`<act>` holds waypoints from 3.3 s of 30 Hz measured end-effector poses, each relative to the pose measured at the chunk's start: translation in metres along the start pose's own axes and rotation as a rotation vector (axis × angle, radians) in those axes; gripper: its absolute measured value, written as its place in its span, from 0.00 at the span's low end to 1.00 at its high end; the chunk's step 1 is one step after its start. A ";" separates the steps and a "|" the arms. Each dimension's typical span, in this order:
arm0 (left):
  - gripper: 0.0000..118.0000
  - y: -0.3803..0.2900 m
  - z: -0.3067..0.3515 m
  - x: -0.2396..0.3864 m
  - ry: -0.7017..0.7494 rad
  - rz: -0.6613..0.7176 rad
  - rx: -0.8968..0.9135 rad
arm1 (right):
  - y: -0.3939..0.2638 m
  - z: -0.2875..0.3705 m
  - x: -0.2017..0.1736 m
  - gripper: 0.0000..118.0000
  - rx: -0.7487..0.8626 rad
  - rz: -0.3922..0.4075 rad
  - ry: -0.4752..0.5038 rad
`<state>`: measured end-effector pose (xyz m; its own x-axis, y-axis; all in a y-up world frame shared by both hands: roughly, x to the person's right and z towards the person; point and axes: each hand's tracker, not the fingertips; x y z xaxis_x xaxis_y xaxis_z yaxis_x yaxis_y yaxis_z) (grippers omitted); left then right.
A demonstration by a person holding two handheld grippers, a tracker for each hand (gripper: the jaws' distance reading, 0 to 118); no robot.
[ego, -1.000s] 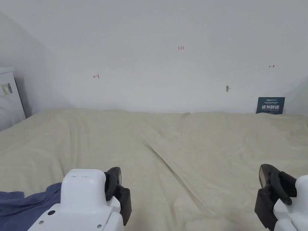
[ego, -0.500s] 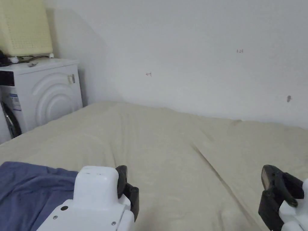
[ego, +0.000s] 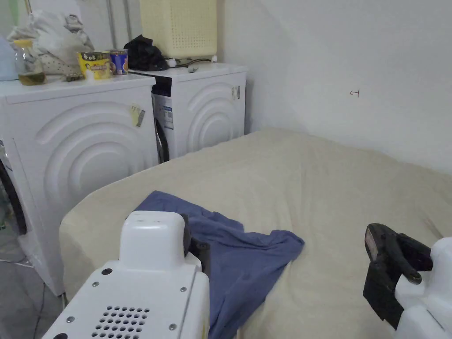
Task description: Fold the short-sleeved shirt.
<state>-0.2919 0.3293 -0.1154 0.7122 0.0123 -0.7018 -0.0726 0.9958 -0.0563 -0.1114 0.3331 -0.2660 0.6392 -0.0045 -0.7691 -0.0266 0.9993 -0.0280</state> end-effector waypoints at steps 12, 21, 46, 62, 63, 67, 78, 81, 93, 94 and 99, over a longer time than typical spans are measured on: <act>0.00 -0.034 -0.064 -0.009 -0.050 0.022 -0.124 | -0.025 -0.035 -0.005 0.00 -0.129 0.017 -0.004; 0.00 -0.114 -0.174 -0.011 -0.100 0.058 -0.411 | -0.055 -0.080 -0.010 0.00 -0.261 0.028 0.014; 0.43 -0.167 -0.238 0.008 -0.039 0.136 -0.689 | -0.081 -0.096 0.012 0.00 -0.418 0.001 -0.025; 0.02 -0.151 -0.231 0.007 -0.022 0.128 -0.658 | -0.081 -0.080 0.036 0.00 -0.405 -0.027 -0.063; 0.02 -0.149 -0.229 0.008 -0.031 0.122 -0.667 | -0.080 -0.078 0.038 0.00 -0.401 -0.030 -0.068; 0.02 -0.131 -0.214 0.013 -0.007 0.082 -0.610 | -0.074 -0.064 0.046 0.00 -0.379 -0.043 -0.087; 0.02 0.003 -0.160 0.023 -0.170 0.083 -0.313 | -0.045 -0.017 0.072 0.00 -0.255 -0.139 -0.157; 0.02 0.051 -0.149 0.042 -0.250 0.088 -0.223 | -0.035 -0.001 0.084 0.00 -0.221 -0.156 -0.190; 0.02 0.170 -0.085 0.177 -0.649 -0.001 0.022 | 0.004 0.097 0.149 0.00 -0.080 -0.171 -0.441; 0.02 0.173 -0.079 0.190 -0.689 -0.008 0.030 | 0.006 0.107 0.154 0.00 -0.068 -0.168 -0.469; 0.02 0.164 -0.052 0.272 -0.893 -0.034 0.017 | 0.012 0.154 0.184 0.00 -0.042 -0.176 -0.591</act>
<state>-0.1463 0.4918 -0.3519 0.9925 0.0414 0.1154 -0.0357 0.9981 -0.0511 0.1239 0.3498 -0.3095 0.9542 -0.1351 -0.2669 0.0954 0.9831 -0.1565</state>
